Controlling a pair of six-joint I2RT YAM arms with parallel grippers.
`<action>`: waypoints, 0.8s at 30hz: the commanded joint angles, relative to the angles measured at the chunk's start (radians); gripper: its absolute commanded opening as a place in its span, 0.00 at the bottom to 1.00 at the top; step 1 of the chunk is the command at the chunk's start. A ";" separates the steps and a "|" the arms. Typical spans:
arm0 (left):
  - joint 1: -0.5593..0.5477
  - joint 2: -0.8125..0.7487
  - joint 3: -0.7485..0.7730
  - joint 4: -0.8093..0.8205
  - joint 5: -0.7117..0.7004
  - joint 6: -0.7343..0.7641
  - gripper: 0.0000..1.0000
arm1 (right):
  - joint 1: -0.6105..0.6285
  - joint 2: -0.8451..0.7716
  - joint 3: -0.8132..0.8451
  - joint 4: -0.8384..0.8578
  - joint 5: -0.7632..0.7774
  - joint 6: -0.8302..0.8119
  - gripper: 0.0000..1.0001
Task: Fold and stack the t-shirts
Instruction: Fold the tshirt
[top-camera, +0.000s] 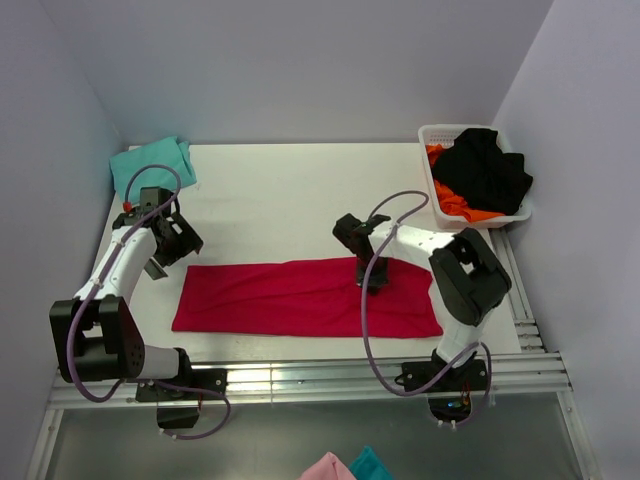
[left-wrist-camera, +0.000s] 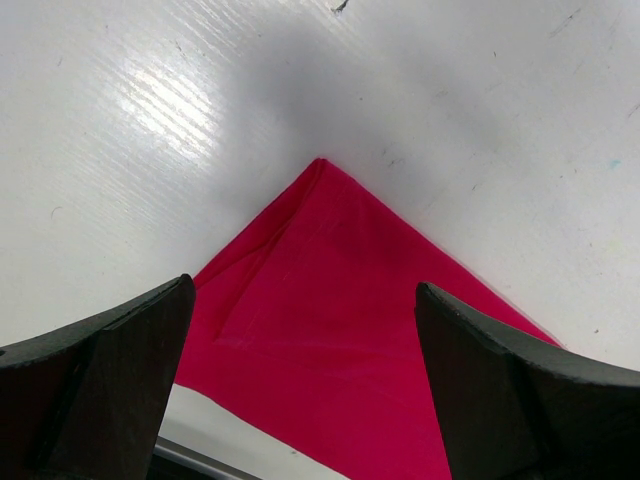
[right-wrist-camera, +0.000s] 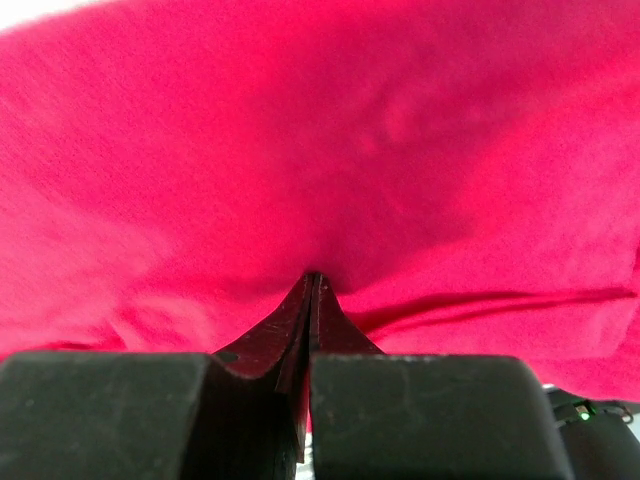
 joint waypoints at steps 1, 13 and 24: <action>0.004 -0.013 0.001 0.015 -0.002 0.015 0.98 | -0.007 -0.099 -0.053 -0.021 0.002 0.022 0.00; 0.003 0.031 0.004 0.048 0.011 0.012 0.98 | 0.041 -0.332 -0.204 -0.080 -0.126 0.072 0.00; 0.003 0.074 0.061 0.036 0.012 0.021 0.99 | 0.044 -0.282 -0.017 -0.123 -0.063 0.035 0.00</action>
